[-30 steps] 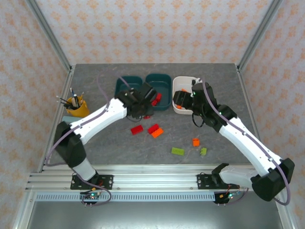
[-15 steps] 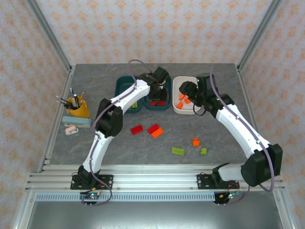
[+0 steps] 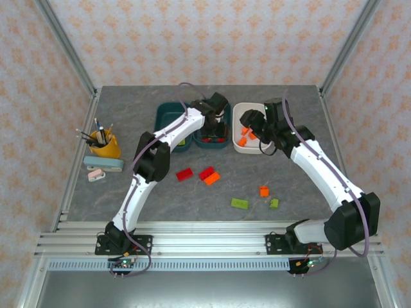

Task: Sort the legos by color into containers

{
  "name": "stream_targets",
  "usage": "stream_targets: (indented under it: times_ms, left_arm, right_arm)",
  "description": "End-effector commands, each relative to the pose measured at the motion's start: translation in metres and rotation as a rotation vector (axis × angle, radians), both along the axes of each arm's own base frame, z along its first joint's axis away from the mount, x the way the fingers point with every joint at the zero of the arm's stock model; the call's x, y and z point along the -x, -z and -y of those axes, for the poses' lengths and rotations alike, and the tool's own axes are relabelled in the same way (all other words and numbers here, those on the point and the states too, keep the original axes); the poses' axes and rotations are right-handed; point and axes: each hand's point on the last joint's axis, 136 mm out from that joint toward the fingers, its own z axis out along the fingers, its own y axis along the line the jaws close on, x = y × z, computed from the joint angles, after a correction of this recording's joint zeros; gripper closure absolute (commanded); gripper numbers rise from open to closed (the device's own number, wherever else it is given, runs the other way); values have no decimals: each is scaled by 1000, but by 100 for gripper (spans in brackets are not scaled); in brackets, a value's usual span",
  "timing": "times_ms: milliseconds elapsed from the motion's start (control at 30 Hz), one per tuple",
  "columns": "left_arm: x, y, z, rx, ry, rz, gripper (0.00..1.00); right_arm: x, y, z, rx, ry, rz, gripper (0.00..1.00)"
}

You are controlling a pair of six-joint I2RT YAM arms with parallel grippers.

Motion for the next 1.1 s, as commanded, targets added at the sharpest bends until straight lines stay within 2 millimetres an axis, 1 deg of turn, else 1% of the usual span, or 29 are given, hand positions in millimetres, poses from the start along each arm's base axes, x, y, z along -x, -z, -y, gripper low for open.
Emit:
stream_targets:
  times_ms: [0, 67, 133, 200, 267, 333, 433, 467, 500, 567, 667, 733, 767, 800, 833, 900, 967, 1000, 1067]
  left_arm:
    - [-2, -50, -13, -4, -20, 77, 38]
    - [0, -63, -16, 1, -30, 96, 38]
    - [2, -82, -19, 10, -42, 129, 37]
    - [7, -101, -24, 24, -63, 163, 35]
    - [14, -115, -31, 37, -88, 187, 34]
    - [23, -132, -39, 55, -117, 217, 33]
    - [43, -148, -52, 88, -166, 241, 32]
    - [52, -156, -58, 103, -180, 257, 32]
    - [61, -160, -64, 110, -195, 265, 32]
    - [80, -159, -75, 111, -218, 271, 32]
    - [110, -154, -92, 99, -239, 274, 32]
    - [130, -146, -101, 94, -246, 265, 32]
    - [141, -142, -104, 97, -242, 259, 32]
    - [153, -137, -106, 98, -237, 251, 32]
    - [162, -133, -106, 98, -229, 245, 32]
    - [183, -124, -104, 99, -200, 231, 31]
    - [200, -114, -100, 105, -170, 213, 30]
    - [208, -111, -96, 116, -153, 205, 30]
    - [220, -105, -87, 144, -122, 195, 30]
  right_arm:
    - [1, -6, -1, 26, -28, 1, 34]
    - [4, -4, 1, 47, -39, -5, 35]
    - [8, -2, 3, 70, -50, -10, 35]
    - [13, -3, 5, 91, -65, -10, 36]
    - [19, -4, 5, 118, -89, -6, 36]
    - [25, -7, 5, 149, -115, 0, 36]
    - [35, -7, 1, 200, -165, 4, 36]
    - [40, -6, -3, 217, -188, -1, 36]
    - [45, -3, -8, 232, -212, -10, 37]
    - [55, 7, -20, 257, -256, -39, 37]
    - [73, 29, -40, 284, -323, -87, 38]
    - [84, 44, -46, 327, -354, -114, 39]
    - [91, 52, -45, 354, -358, -133, 39]
    - [96, 61, -38, 375, -346, -157, 39]
    - [101, 70, -27, 403, -316, -179, 39]
    - [114, 89, 8, 480, -218, -243, 37]
    - [131, 106, 36, 509, -155, -330, 37]
    - [141, 117, 47, 511, -135, -379, 36]
    - [157, 141, 58, 500, -128, -474, 34]
